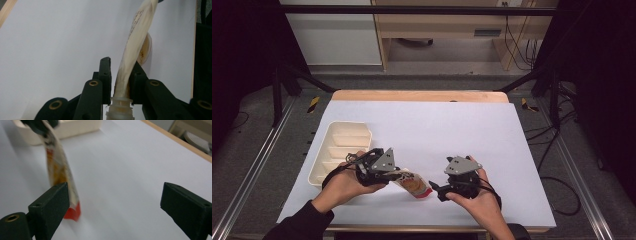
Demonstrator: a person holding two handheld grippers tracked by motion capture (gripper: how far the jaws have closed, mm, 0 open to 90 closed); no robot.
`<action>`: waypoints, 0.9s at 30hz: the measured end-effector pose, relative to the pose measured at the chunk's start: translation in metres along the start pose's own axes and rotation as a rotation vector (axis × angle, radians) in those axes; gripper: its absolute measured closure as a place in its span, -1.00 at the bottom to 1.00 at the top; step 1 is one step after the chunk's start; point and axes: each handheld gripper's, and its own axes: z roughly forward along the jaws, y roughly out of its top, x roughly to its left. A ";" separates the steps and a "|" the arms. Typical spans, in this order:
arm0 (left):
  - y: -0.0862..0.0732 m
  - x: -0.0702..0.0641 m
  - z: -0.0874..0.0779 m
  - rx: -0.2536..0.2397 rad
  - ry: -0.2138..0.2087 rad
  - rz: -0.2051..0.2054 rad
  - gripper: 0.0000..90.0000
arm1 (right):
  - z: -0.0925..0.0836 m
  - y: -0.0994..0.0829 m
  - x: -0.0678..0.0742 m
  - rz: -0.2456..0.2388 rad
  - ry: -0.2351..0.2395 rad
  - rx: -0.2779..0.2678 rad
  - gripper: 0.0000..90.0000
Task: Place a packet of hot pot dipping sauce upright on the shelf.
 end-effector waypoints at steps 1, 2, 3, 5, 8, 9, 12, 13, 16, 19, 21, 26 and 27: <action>0.000 0.000 0.000 0.002 0.000 0.001 0.69 | 0.000 -0.005 -0.005 0.027 -0.017 0.013 -0.79; 0.001 0.001 0.000 0.004 0.000 0.002 0.69 | -0.001 -0.008 -0.008 0.047 -0.030 0.019 -0.78; 0.001 0.001 0.000 0.005 0.000 0.002 0.69 | -0.002 -0.011 -0.013 0.073 -0.044 0.022 -0.79; 0.002 0.000 0.000 0.005 0.000 0.002 0.69 | -0.004 -0.015 -0.023 0.130 -0.089 0.021 -0.79; 0.003 0.000 0.000 0.005 0.000 0.000 0.68 | -0.006 -0.021 -0.035 0.192 -0.167 0.031 -0.80; 0.003 0.000 0.000 0.004 -0.002 -0.002 0.68 | -0.006 -0.024 -0.039 0.207 -0.200 0.044 -0.81; 0.003 0.000 0.000 0.006 -0.003 -0.002 0.68 | -0.006 -0.031 -0.047 0.231 -0.281 0.089 -0.83; 0.004 0.000 0.000 0.006 -0.005 -0.002 0.68 | -0.007 -0.036 -0.053 0.276 -0.323 0.111 -0.82; 0.006 0.001 0.001 0.014 -0.006 0.004 0.69 | -0.010 -0.041 -0.061 0.326 -0.359 0.106 -0.82; 0.011 0.002 0.002 0.022 -0.011 0.009 0.69 | -0.010 -0.044 -0.066 0.349 -0.368 0.113 -0.80; 0.017 0.003 0.003 0.037 -0.015 0.020 0.69 | -0.009 -0.046 -0.066 0.351 -0.369 0.124 -0.79; 0.040 0.006 0.008 0.096 -0.051 0.076 0.69 | -0.009 -0.045 -0.066 0.352 -0.363 0.123 -0.79; 0.046 0.006 0.009 0.113 -0.055 0.088 0.69 | -0.009 -0.046 -0.066 0.356 -0.364 0.125 -0.79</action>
